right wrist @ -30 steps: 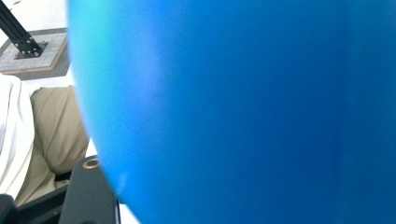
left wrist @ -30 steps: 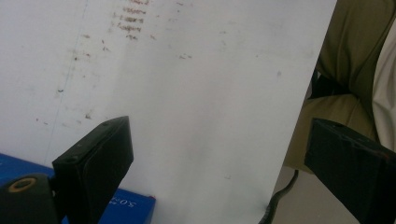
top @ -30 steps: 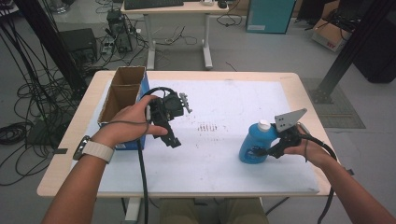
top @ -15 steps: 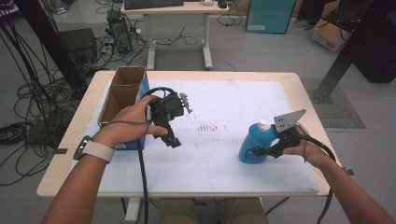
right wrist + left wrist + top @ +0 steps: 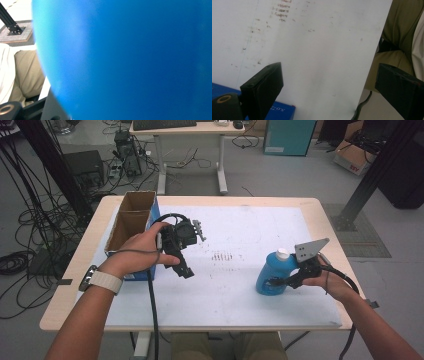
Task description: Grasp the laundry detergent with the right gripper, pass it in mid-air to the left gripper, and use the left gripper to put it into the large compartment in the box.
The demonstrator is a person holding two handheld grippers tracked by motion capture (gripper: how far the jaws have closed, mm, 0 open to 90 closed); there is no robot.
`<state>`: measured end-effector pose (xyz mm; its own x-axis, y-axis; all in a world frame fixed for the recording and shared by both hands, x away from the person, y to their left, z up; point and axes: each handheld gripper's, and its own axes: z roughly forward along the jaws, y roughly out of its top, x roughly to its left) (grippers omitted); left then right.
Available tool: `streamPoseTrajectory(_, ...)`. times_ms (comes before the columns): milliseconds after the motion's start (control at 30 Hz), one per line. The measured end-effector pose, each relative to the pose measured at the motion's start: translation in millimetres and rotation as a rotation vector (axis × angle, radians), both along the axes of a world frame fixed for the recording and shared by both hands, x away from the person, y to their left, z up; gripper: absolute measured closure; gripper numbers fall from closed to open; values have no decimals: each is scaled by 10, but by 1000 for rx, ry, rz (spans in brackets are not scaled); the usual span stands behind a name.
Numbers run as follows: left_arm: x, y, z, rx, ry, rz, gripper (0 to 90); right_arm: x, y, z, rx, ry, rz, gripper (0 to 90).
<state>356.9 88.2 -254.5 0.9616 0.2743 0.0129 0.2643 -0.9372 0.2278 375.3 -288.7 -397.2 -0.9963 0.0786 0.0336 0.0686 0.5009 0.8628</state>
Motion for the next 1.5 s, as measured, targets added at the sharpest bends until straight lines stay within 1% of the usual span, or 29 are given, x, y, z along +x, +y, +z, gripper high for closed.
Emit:
streamPoseTrajectory(167, 3, -5, -4, -3, -3, 0, 84, -7, 5, 4, -3, -4, -4, 426)
streamPoseTrajectory(433, 3, 3, -2, 0, -3, -1, 84, -4, 8, 10, -10, -8, 6, 428)
streamPoseTrajectory(867, 6, -1, -4, -2, 1, -2, 85, -3, -7, -13, 13, -9, 3, 441)
streamPoseTrajectory(967, 5, 0, -6, -5, -3, 2, 85, -7, -4, -8, 7, -7, -1, 443)
streamPoseTrajectory(1100, 10, 6, 0, 2, 2, -1, 85, -3, 0, -3, 2, -6, 0, 444)
streamPoseTrajectory(1167, 8, 6, -2, -2, -4, 1, 85, -3, 0, -3, 2, -3, 0, 444)
streamPoseTrajectory(1200, 11, 7, 1, 2, -5, -3, 85, -6, 1, -2, 0, -3, -3, 445)
streamPoseTrajectory(1233, 4, 5, -2, -3, -4, 3, 85, -8, 1, -2, 0, -5, -4, 445)
streamPoseTrajectory(1333, 3, 5, 7, 3, 2, -2, 85, -11, 2, 1, -2, -5, -4, 446)
streamPoseTrajectory(1500, -2, 13, 5, 1, -2, 3, 85, -12, 2, 2, -4, -7, -3, 445)
